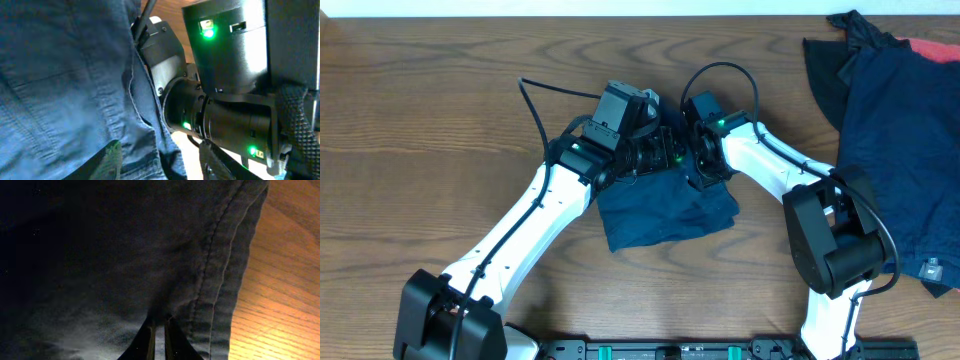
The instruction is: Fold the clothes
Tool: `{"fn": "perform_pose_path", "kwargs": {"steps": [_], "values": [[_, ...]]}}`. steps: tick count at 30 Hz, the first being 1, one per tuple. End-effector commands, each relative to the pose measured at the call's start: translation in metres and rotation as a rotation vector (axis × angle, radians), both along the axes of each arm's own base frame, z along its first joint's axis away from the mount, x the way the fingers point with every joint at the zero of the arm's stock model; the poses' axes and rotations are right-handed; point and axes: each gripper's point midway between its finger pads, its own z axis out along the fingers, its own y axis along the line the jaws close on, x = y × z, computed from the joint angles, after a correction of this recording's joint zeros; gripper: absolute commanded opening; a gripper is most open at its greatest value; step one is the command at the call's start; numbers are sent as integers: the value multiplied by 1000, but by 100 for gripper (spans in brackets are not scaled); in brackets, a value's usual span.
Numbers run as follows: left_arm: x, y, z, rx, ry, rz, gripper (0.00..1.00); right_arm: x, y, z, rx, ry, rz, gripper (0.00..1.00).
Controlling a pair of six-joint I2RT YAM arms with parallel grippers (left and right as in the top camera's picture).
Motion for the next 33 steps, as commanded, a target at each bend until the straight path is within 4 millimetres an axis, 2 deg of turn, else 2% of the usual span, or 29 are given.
{"fn": "perform_pose_path", "kwargs": {"steps": [1,5,7,9,12,14,15,17,18,20,22,26,30,33], "values": [[3,-6,18,-31,-38,-23,52,-19,-2,-27,-11,99,-9,7],[8,5,26,-25,-73,-16,51,-15,-13,-20,-16,105,-62,1],[11,18,30,-16,-83,0,51,-6,-20,-5,-8,85,-88,1],[13,33,31,-2,-74,29,51,8,-29,18,-4,35,-115,2],[16,58,25,22,-32,83,51,28,-43,67,12,-59,-150,5],[18,78,17,61,0,132,51,36,-43,99,64,-110,-126,17],[18,86,13,80,14,153,51,35,-40,110,95,-117,-99,19],[19,101,7,118,35,190,51,26,-30,125,165,-95,-48,27],[18,106,5,131,40,192,51,19,-25,128,194,-70,-33,35],[16,110,1,154,47,190,51,-1,-15,127,252,17,-19,43],[15,114,-3,177,50,199,51,-19,-7,118,278,93,-10,51],[13,116,-8,188,63,201,51,-52,-1,85,255,216,-1,53],[13,116,-8,189,64,201,51,-68,3,63,241,252,-13,54],[13,116,-8,189,65,201,51,-65,8,53,254,230,-40,54]]}}
